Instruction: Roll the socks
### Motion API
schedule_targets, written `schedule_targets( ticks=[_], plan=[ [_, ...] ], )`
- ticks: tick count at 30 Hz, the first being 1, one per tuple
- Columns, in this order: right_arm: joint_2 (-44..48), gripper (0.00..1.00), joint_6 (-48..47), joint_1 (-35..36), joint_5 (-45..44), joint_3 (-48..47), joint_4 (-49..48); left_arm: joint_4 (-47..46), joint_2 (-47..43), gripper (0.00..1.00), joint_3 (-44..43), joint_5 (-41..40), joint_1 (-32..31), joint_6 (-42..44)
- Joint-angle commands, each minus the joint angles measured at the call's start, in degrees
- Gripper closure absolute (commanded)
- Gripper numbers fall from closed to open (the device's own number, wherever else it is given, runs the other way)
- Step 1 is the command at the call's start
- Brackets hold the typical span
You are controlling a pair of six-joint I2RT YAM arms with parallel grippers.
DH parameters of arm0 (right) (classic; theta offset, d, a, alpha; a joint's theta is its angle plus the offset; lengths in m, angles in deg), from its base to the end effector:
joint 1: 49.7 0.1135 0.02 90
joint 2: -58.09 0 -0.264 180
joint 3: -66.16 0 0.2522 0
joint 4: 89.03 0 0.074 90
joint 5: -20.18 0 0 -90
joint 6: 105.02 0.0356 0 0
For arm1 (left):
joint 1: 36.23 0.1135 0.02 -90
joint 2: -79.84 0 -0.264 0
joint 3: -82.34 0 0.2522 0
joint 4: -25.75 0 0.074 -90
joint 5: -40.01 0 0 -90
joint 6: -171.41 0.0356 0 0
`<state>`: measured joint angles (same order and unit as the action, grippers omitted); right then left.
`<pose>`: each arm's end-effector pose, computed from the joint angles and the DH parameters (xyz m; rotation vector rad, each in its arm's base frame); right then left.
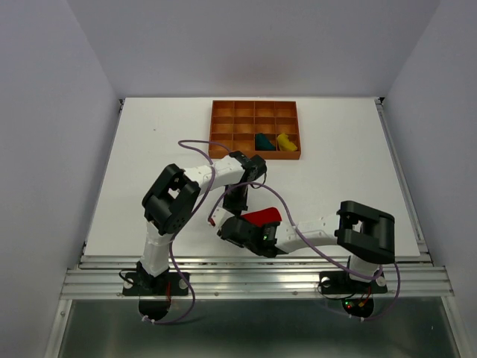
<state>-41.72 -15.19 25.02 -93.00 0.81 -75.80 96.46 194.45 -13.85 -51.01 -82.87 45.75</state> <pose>0.1044 0.3289 0.1520 -1.2626 1.9512 0.1649 0.2551 -0.2692 0.1642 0.2981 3.1042 0.0053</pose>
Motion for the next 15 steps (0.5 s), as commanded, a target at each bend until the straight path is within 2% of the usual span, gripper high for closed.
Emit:
schedule_targets(
  ticks=[1, 2, 5, 6, 8, 9, 11, 12, 15],
  plan=[
    [-2.14, 0.65, 4.03, 0.08, -0.2, 1.67, 6.07, 1.32, 0.35, 1.0, -0.71, -0.74, -0.04, 1.56],
    [-2.32, 0.67, 4.12, 0.08, -1.16, 1.85, 5.99, 1.41, 0.27, 0.98, -0.71, -0.83, -0.04, 1.65],
    [-2.76, 0.82, 4.47, 0.08, -2.3, 2.37, 5.72, 1.15, -0.35, 0.9, -0.54, -1.35, 0.05, 1.73],
    [-2.76, 0.87, 4.64, 0.08, -2.31, 2.46, 5.55, 0.89, -0.61, 0.83, -0.45, -1.53, 0.14, 1.47],
    [-2.06, 0.89, 5.61, 0.08, -1.09, 3.33, 3.71, -0.08, -1.93, 0.75, -0.36, -1.62, 0.75, 1.03],
    [-1.53, 0.94, 6.05, -0.53, -0.56, 3.95, 2.66, -0.43, -2.45, 0.67, -0.36, -1.62, 1.1, 0.94],
    [0.65, 0.96, 7.8, -1.06, 2.32, 5.44, -2.15, -2.0, -4.03, 0.64, -0.97, -2.49, 2.85, 0.24],
    [1.28, 0.97, 8.77, -1.85, 3.05, 6.93, -3.49, -2.71, -5.43, 0.57, -0.97, -2.67, 3.38, -0.37],
    [2.77, 0.98, 12.55, -3.43, 6.73, 9.3, -8.84, -5.69, -8.68, 0.5, -0.71, -2.76, 6.11, -0.99]
  ],
)
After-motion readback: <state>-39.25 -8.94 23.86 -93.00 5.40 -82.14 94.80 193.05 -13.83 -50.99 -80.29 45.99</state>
